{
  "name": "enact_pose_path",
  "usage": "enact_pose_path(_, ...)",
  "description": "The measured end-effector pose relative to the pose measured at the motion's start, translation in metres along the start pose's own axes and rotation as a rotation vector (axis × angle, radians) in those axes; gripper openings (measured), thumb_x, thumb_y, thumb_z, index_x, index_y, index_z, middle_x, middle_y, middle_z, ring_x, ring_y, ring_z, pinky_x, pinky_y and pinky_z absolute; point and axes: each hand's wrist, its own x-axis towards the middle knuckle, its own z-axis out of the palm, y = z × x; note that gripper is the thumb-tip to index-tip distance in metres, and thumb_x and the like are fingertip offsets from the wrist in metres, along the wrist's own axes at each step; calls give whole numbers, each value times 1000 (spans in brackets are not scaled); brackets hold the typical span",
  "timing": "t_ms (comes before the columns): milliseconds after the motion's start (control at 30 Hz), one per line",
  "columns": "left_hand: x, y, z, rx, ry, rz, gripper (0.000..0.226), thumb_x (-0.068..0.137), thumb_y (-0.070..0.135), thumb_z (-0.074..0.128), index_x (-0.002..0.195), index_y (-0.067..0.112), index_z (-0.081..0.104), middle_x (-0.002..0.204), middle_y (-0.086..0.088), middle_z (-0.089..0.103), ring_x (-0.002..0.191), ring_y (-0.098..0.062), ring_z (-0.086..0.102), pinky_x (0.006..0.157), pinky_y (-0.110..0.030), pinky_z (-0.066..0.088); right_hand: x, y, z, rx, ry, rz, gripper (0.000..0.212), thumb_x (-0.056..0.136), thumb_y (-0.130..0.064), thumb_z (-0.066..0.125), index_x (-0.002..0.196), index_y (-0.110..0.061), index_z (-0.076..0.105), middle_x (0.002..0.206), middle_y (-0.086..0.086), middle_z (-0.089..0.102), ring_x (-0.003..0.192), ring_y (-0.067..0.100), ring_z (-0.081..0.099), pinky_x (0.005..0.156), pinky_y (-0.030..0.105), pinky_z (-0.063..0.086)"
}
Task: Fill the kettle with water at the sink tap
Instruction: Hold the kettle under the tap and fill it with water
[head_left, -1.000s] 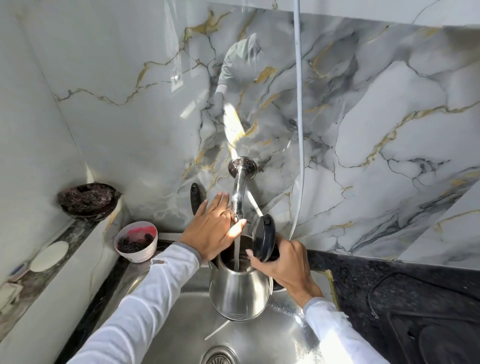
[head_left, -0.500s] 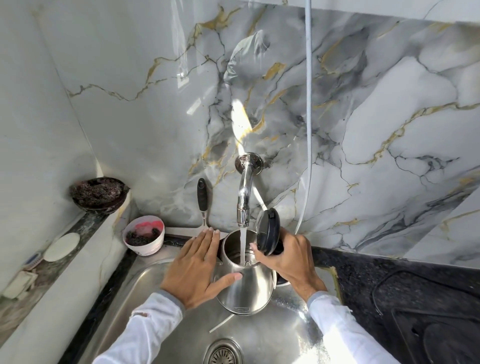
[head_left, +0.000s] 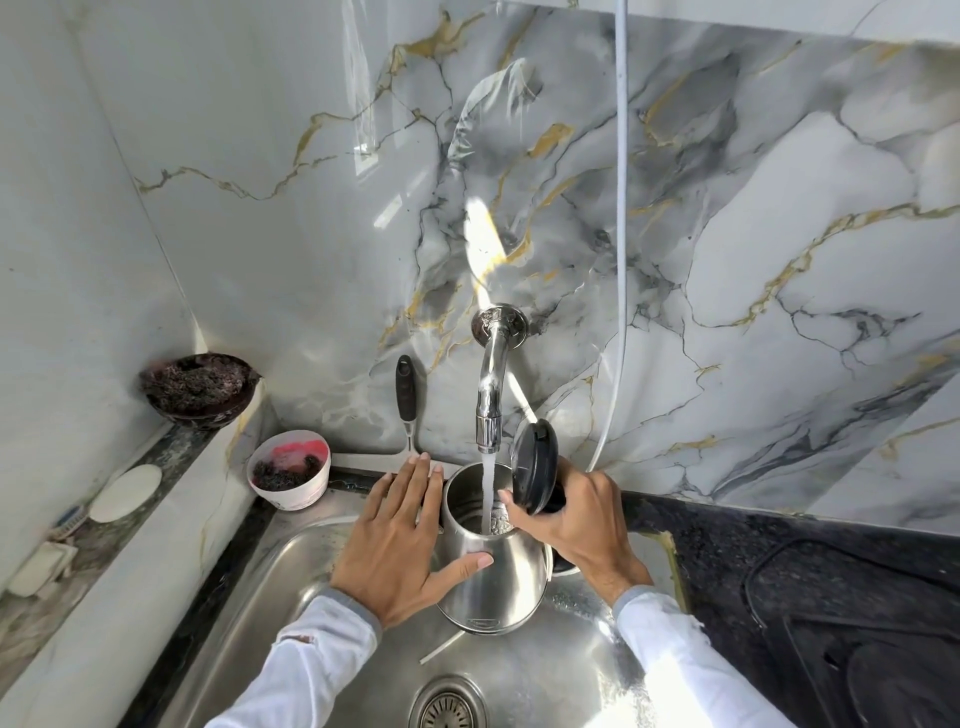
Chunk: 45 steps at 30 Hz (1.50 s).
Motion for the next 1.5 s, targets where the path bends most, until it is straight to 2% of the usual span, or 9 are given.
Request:
enact_pose_path(367, 1, -1, -3, -18, 28, 28, 108, 85, 85, 25, 146, -3, 42, 155, -24, 40, 145, -35, 38, 116, -56, 40, 0, 2, 0, -4, 8, -7, 54, 70, -72, 68, 71, -17, 67, 55, -5, 71, 50, 17, 69, 53, 29, 57)
enact_pose_path(600, 26, -18, -31, -231, 15, 80, 91, 91, 75, 12, 158, 14, 16, 169, -10, 12, 156, -19, 3, 129, -43, 6, -2, 1, 0, 12, 1, 17, 55, 68, -72, 67, 73, -17, 69, 59, -4, 73, 55, 20, 71, 56, 32, 59)
enact_pose_path(767, 59, -18, -57, -537, 112, 62, 66, 101, 51, 45, 154, 15, 31, 167, -10, 21, 154, -16, 11, 125, -34, 9, 0, 2, 0, -3, -3, 10, 57, 69, -73, 67, 74, -17, 69, 59, -3, 74, 55, 21, 72, 57, 33, 59)
enact_pose_path(900, 81, -15, -60, -645, 41, 83, 48, 101, 45, 50, 141, 18, 49, 165, -12, 26, 154, -19, 16, 126, -49, 19, -2, 3, 0, -15, 20, -13, 53, 70, -72, 68, 70, -19, 67, 56, -7, 72, 50, 14, 68, 55, 21, 52)
enact_pose_path(1067, 86, -12, -57, -723, 2, 113, 43, 98, 46, 49, 124, 14, 61, 162, -14, 32, 151, -20, 25, 123, -53, 26, -2, 4, 0, -32, 43, -25, 52, 71, -72, 67, 68, -21, 66, 53, -9, 70, 46, 8, 64, 56, 12, 41)
enact_pose_path(1200, 89, -13, -56, -671, 16, 116, 42, 99, 44, 51, 121, 11, 64, 158, -13, 39, 147, -21, 32, 121, -53, 30, -2, 5, 1, -22, 28, -21, 53, 71, -74, 66, 70, -21, 66, 54, -10, 70, 47, 7, 65, 55, 13, 44)
enact_pose_path(1300, 93, -6, -54, -496, 117, 62, 41, 97, 49, 55, 107, 10, 65, 146, -10, 50, 136, -27, 45, 118, -58, 30, -2, 6, 2, -17, 32, -8, 51, 69, -73, 68, 69, -22, 65, 53, -9, 69, 47, 10, 65, 57, 13, 41)
enact_pose_path(1400, 94, 5, -53, -368, 233, -39, 45, 92, 55, 61, 100, 11, 62, 133, -5, 57, 126, -27, 51, 117, -62, 26, -3, 7, 3, -21, 27, 5, 52, 67, -73, 68, 69, -21, 65, 52, -5, 68, 48, 18, 67, 54, 21, 51)
enact_pose_path(1500, 90, 11, -53, -230, 277, -66, 52, 91, 62, 55, 107, 13, 62, 139, -7, 56, 139, -29, 42, 119, -63, 25, -3, 6, 1, -26, 16, 14, 54, 66, -73, 68, 70, -18, 66, 53, -2, 68, 50, 24, 67, 53, 32, 57)
